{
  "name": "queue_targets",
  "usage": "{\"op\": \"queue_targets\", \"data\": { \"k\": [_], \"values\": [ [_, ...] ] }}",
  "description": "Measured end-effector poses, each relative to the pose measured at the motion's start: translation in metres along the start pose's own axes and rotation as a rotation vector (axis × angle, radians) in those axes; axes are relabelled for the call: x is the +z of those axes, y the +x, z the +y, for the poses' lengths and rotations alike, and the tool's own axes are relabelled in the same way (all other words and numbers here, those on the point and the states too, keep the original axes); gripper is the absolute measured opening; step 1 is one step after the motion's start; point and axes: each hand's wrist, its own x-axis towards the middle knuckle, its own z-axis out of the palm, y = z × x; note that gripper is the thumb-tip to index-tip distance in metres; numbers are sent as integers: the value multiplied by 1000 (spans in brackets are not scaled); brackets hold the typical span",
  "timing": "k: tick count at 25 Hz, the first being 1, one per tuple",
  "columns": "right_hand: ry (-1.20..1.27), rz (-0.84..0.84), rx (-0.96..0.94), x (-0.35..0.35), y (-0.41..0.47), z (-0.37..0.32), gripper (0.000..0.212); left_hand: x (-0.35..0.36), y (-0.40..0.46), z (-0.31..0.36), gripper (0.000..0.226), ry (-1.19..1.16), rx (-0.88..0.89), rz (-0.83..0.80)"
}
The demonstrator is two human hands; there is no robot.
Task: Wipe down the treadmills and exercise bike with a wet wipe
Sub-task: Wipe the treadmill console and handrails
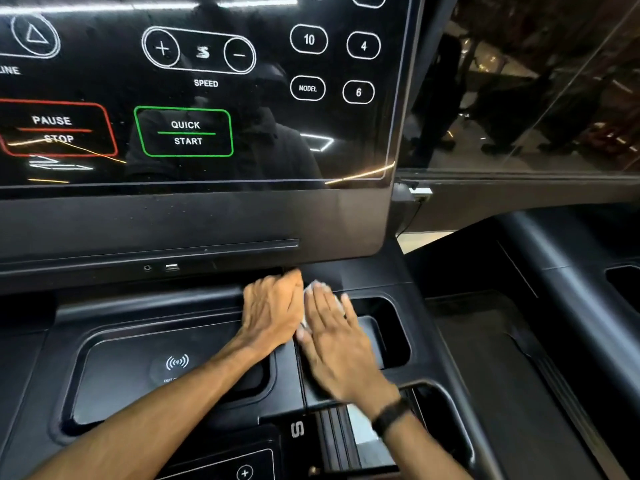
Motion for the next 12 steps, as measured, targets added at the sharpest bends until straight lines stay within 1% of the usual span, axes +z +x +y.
{"op": "queue_targets", "data": {
  "k": [1,3,4,6,7,8,9,10,12],
  "values": [
    [-8,-26,32,-2,16,12,73,0,-1,0,31,14,15,-10],
    [-8,-46,105,-4,30,43,91,0,-1,-2,26,23,21,-33],
    [-11,-37,181,-3,29,62,98,0,-2,-2,24,20,24,-36],
    [-43,-15,405,-3,22,89,102,1,-2,0,19,20,50,-28],
    [-56,-29,502,-4,22,93,104,1,-2,1,19,26,70,-27],
    [-51,-44,539,-5,24,87,108,2,-1,2,20,36,96,-27],
    [-20,-42,497,-6,26,74,110,3,0,2,21,55,127,-30],
    [11,-32,380,-6,27,58,109,4,1,2,21,79,155,-39],
    [75,-42,107,-4,20,35,96,6,1,2,22,127,199,-70]
  ]
}}
